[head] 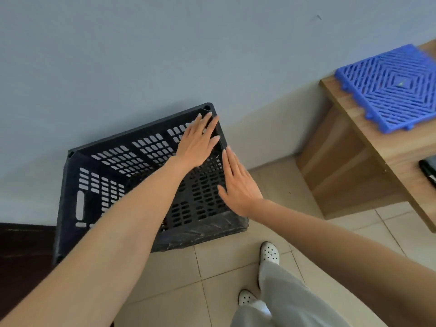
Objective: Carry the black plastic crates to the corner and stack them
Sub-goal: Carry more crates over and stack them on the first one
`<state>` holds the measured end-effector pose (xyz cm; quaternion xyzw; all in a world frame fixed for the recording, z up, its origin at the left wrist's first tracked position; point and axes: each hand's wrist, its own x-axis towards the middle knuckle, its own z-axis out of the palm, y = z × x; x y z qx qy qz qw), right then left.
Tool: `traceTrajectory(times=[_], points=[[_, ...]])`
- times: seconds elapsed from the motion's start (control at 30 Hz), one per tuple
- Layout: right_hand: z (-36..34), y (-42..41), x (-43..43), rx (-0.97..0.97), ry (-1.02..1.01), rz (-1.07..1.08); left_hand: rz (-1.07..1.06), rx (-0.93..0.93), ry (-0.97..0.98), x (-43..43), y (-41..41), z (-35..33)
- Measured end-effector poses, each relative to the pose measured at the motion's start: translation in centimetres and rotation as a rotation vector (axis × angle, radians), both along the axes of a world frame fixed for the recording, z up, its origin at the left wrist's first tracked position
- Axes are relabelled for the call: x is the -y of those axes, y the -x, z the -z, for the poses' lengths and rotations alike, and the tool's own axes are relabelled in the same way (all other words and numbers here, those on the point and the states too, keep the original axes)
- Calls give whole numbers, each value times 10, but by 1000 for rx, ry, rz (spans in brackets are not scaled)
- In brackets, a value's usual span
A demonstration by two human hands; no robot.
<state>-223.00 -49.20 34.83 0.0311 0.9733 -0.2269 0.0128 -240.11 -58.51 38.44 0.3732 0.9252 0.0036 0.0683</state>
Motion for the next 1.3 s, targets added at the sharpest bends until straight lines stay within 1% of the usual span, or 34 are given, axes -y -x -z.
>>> traceTrajectory(times=[0.07,0.17,0.23,0.3,0.37,0.4,0.47,0.53,0.57,0.63,0.77,0.83,0.93,1.03,1.13,1.2,1.27,1.3], points=[[4,-1,2,-20,7,21,-26,77,54,-17,17,8],[7,0,3,-29,31,28,-75,191,64,-29,25,22],[8,-1,3,-29,51,18,-93,207,84,-28,25,26],[4,0,2,-21,90,2,-85,205,155,-28,31,21],[0,0,0,-2,151,-21,-70,251,193,-28,37,12],[-1,2,-2,15,200,-26,-70,288,167,-27,38,8],[-4,13,-11,20,297,-21,-117,331,-5,-18,36,5],[-12,42,-23,-11,329,12,-206,315,-195,-1,37,2],[-17,62,-29,-9,325,21,-232,294,-232,11,40,0],[-26,106,-33,24,265,11,-234,232,-206,42,50,-2],[-25,172,-23,91,38,-57,-197,171,-115,102,84,-5],[-17,183,-20,104,-59,-79,-146,150,-41,123,99,-3],[-6,185,-20,80,-203,-96,-102,166,76,136,107,7],[-6,183,-18,124,-307,-79,-133,107,66,131,97,23],[-19,194,-14,187,-321,-46,-124,139,78,131,103,21],[-32,199,-8,220,-290,-6,-87,223,91,134,109,13],[-41,197,8,183,-250,29,-52,280,58,144,110,3],[-44,198,19,135,-244,20,-49,257,15,153,109,0]])
